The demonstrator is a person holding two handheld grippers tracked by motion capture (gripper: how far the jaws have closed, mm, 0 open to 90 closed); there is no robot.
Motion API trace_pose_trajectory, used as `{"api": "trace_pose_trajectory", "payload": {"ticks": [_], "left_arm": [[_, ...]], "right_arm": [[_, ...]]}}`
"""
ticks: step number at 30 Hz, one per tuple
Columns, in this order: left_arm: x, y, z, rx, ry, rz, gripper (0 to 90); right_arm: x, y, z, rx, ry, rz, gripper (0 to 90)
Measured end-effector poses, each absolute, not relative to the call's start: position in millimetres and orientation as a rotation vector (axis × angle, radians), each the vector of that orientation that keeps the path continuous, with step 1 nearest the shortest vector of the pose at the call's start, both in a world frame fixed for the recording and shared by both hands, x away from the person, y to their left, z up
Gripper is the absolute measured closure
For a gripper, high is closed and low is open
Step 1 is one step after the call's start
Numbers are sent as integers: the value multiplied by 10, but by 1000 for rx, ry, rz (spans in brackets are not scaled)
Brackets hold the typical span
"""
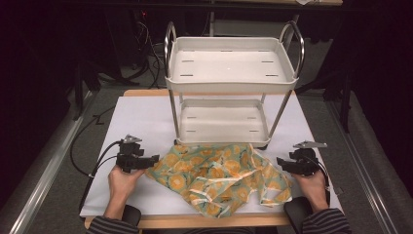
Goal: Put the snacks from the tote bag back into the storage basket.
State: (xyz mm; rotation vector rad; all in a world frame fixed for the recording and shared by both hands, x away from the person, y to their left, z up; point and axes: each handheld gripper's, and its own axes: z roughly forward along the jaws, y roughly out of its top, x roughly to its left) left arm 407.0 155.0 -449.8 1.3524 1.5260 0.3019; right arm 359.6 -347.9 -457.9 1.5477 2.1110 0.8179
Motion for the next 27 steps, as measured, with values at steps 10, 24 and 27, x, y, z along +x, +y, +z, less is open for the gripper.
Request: {"api": "trace_pose_trajectory", "payload": {"ticks": [10, 24, 27], "left_arm": [[4072, 1523, -4519, 1400, 1497, 330, 287], [4042, 1486, -4472, 1396, 1473, 379, 317], [4014, 1485, -4425, 1383, 1459, 369, 315]], "right_arm": [[3611, -3471, -4577, 1563, 2110, 808, 402], [3622, -3445, -4561, 1557, 2150, 787, 403], [3620, -3439, -4563, 1553, 2147, 789, 403]]}}
